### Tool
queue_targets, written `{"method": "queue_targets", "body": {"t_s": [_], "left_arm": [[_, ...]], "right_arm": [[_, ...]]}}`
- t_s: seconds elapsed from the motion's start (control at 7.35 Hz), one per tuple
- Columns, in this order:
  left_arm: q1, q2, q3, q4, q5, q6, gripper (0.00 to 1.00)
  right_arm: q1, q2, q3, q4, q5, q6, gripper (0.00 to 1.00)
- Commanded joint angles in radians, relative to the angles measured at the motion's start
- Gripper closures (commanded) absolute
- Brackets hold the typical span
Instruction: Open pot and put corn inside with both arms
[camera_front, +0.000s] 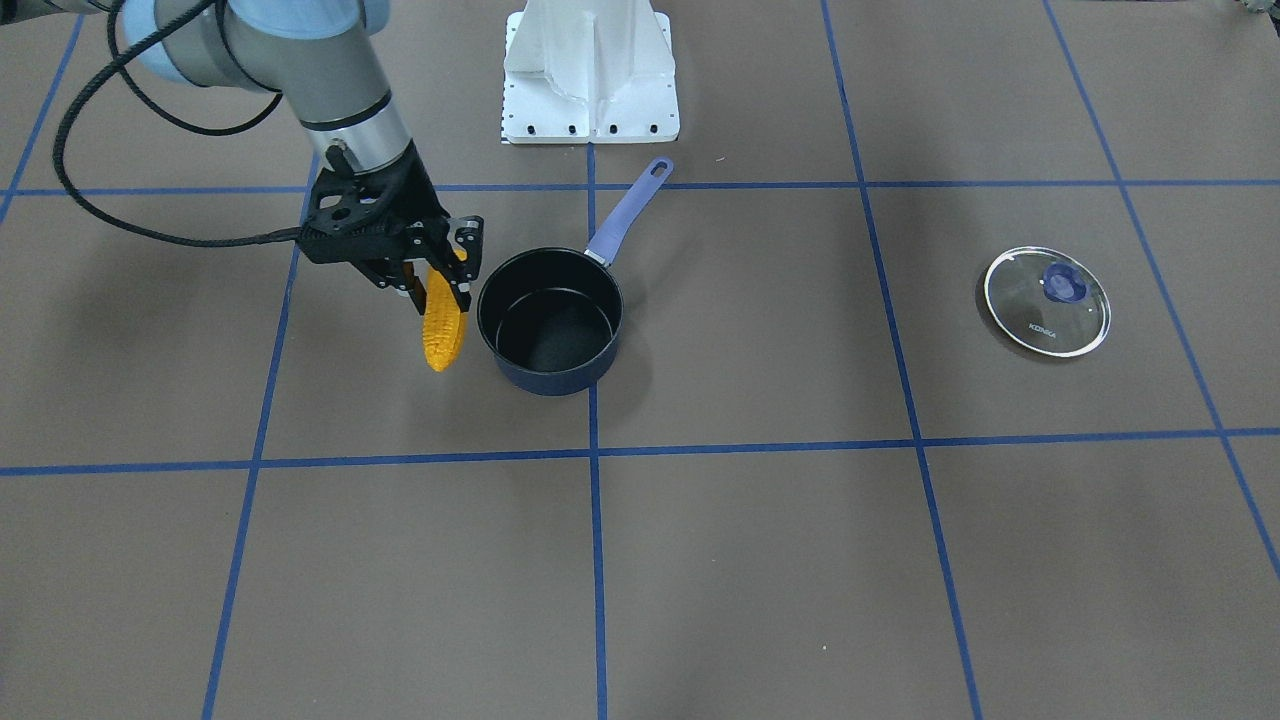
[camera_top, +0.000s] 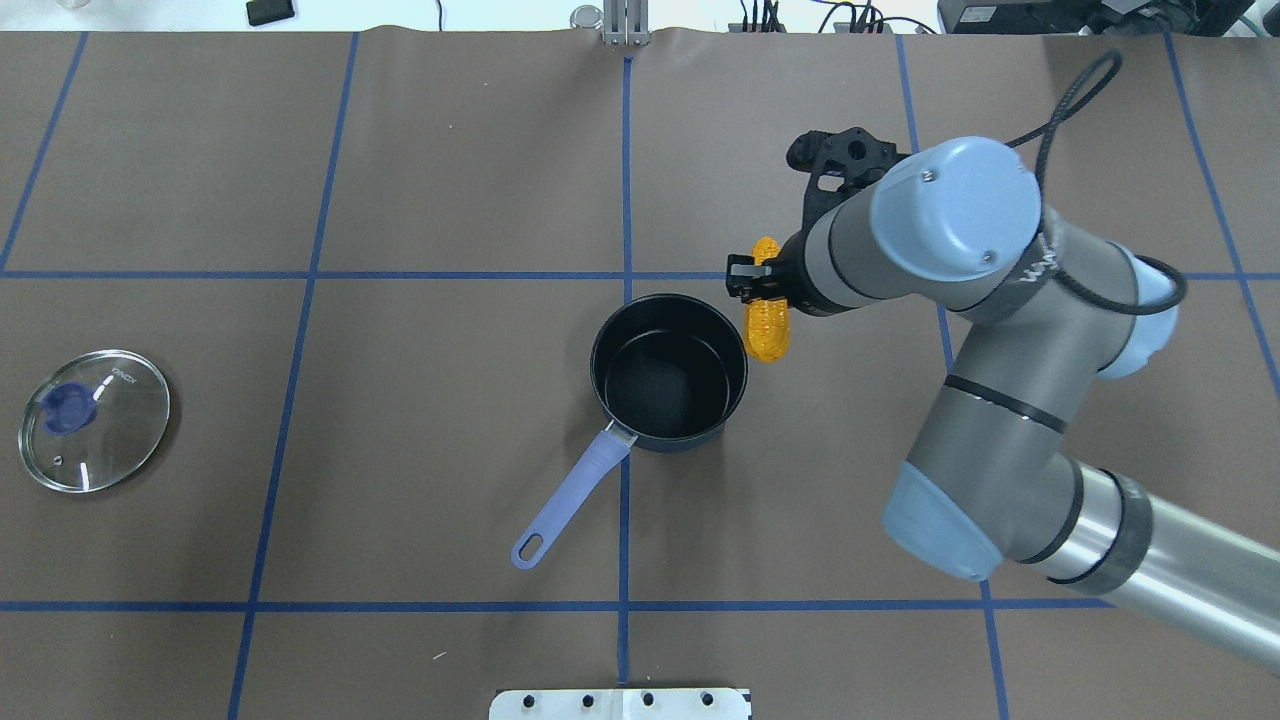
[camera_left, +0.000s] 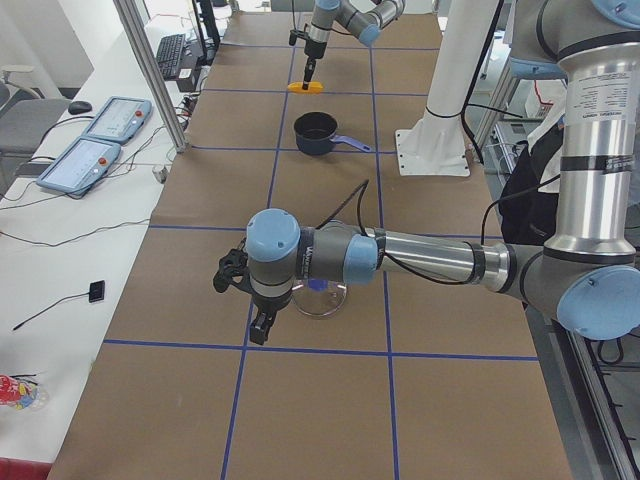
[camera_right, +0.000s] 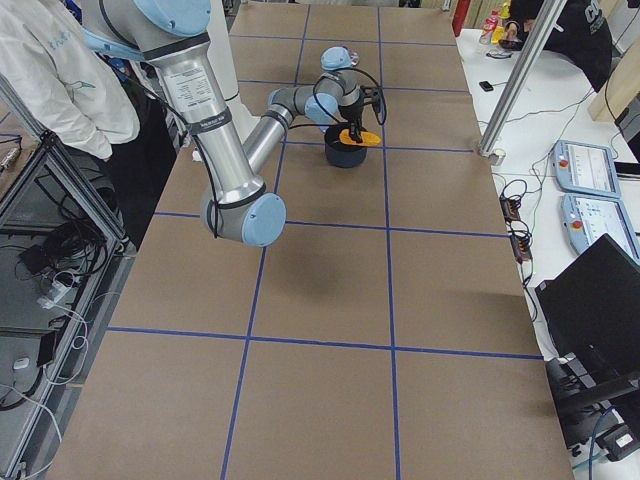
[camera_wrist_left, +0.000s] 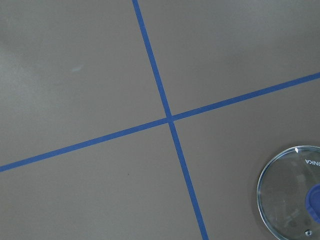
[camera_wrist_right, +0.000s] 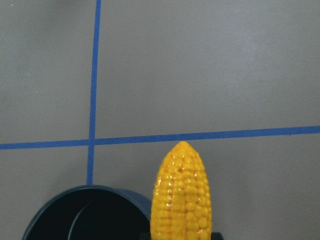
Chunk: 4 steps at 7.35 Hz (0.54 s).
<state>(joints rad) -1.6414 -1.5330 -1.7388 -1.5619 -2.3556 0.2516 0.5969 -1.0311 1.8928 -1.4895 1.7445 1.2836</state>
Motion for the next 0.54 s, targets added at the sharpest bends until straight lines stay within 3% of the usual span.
{"method": "queue_targets", "body": {"t_s": [0.0, 0.14, 0.27, 0.41], "left_arm": [[0.000, 0.001, 0.001, 0.000, -0.001, 0.002, 0.02], [0.000, 0.002, 0.001, 0.000, -0.001, 0.002, 0.02], [0.000, 0.002, 0.001, 0.000, -0.001, 0.002, 0.02], [0.000, 0.002, 0.001, 0.000, -0.001, 0.002, 0.02]], "right_arm": [[-0.119, 0.116, -0.111, -0.037, -0.153, 0.121, 1.00], [-0.144, 0.134, -0.136, -0.035, -0.175, 0.143, 1.00], [-0.155, 0.134, -0.145, -0.035, -0.177, 0.146, 0.71], [-0.170, 0.129, -0.149, -0.035, -0.195, 0.164, 0.28]]}}
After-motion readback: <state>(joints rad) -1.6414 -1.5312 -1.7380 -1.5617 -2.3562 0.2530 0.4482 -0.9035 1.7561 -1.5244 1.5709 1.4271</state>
